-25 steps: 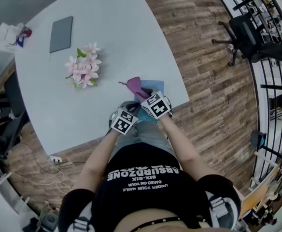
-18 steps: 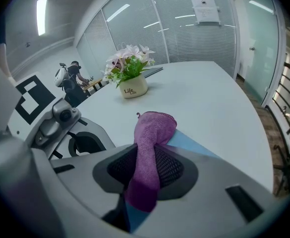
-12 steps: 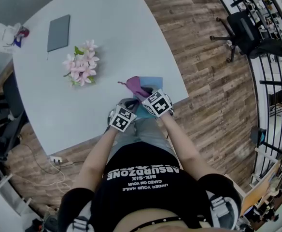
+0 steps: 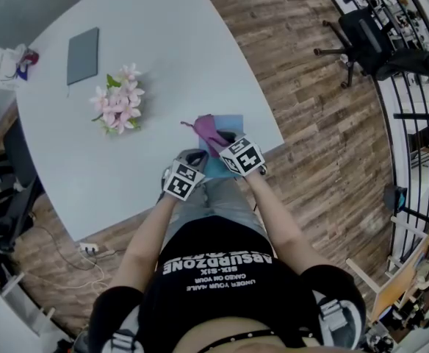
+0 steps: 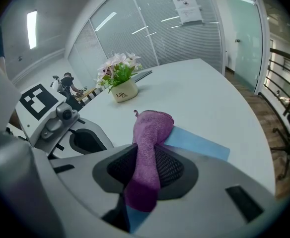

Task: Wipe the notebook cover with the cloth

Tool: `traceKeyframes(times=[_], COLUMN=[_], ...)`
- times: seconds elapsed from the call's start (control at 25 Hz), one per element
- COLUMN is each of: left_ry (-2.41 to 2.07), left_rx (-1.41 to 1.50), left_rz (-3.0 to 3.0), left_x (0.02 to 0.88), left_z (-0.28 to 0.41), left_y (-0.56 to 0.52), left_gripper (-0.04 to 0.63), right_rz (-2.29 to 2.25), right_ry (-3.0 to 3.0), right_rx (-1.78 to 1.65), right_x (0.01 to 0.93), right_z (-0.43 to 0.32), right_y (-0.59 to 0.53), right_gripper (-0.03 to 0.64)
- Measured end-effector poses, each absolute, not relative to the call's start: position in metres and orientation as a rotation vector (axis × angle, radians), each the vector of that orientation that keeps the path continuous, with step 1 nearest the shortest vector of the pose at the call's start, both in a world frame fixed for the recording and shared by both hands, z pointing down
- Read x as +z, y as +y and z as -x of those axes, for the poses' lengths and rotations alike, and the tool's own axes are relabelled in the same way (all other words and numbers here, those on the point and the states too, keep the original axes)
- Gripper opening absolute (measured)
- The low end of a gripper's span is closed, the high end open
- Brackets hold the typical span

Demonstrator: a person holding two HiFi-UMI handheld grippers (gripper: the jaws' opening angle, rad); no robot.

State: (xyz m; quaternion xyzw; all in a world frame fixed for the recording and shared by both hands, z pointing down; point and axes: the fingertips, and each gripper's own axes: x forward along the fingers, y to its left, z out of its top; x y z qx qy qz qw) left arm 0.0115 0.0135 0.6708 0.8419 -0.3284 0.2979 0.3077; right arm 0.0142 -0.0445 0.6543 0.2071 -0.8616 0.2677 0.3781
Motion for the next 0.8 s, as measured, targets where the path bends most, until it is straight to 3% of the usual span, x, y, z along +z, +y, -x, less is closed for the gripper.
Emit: traceKeyframes(times=[0.8], left_ry=[-0.868], left_rx=[0.797], left_rz=[-2.233], left_x=[0.67], left_z=[-0.012], left_y=[0.014], left_gripper=[0.015], right_rz=[-0.715], right_ry=[-2.174], right_rx=[0.792], right_x=[0.653], right_z=[-0.074], right_y=[-0.056], right_gripper=[0.118])
